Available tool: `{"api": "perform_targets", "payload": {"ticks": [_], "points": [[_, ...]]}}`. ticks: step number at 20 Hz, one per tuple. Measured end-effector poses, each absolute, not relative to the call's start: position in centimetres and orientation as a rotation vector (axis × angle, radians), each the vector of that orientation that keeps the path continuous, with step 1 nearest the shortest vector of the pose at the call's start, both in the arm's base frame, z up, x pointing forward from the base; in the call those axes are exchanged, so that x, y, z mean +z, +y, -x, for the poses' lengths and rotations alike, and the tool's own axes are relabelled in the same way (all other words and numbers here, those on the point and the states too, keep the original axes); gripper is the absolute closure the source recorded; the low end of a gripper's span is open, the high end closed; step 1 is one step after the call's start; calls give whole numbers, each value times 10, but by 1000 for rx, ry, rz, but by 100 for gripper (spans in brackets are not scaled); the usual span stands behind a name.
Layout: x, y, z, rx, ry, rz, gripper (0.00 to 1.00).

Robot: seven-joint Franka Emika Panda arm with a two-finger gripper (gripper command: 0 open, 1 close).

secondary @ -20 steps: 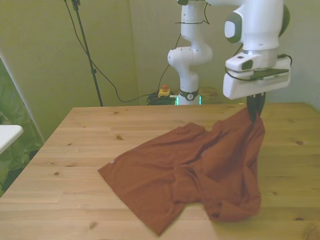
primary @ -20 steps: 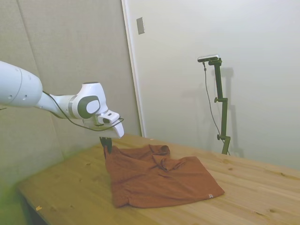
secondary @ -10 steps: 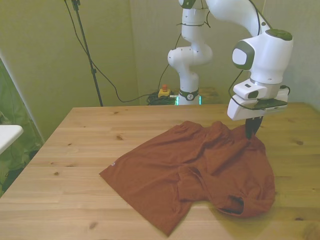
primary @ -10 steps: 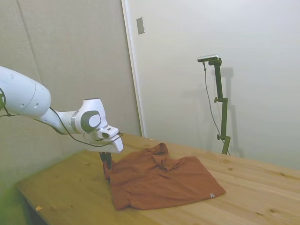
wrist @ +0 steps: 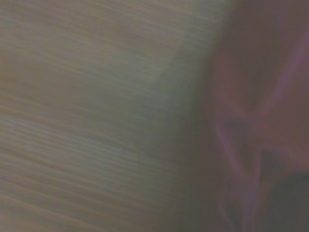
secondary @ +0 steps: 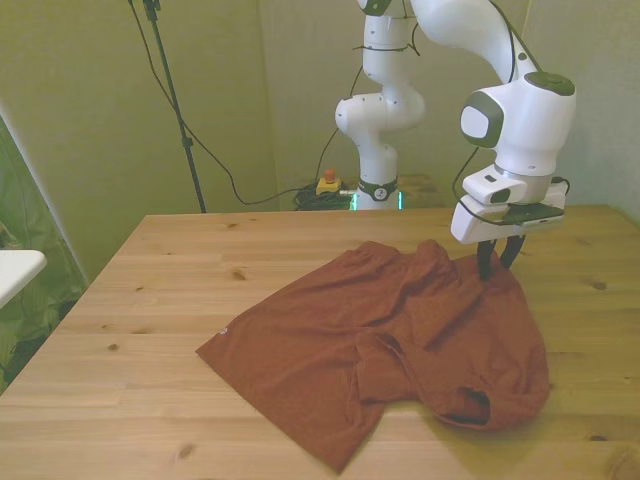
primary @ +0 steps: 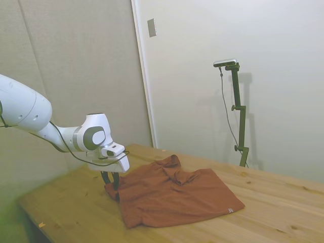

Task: Unfold the shorts

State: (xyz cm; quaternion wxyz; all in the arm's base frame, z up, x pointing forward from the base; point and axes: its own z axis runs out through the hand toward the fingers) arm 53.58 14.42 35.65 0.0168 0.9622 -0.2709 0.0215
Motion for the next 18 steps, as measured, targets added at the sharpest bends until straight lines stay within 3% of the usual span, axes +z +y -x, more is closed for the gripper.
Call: {"api": "perform_targets", "payload": {"ticks": [10, 18], "points": [[406, 133, -517, 142, -862, -2992, 0], [451, 122, -476, 181, -869, -2974, 0]]}}
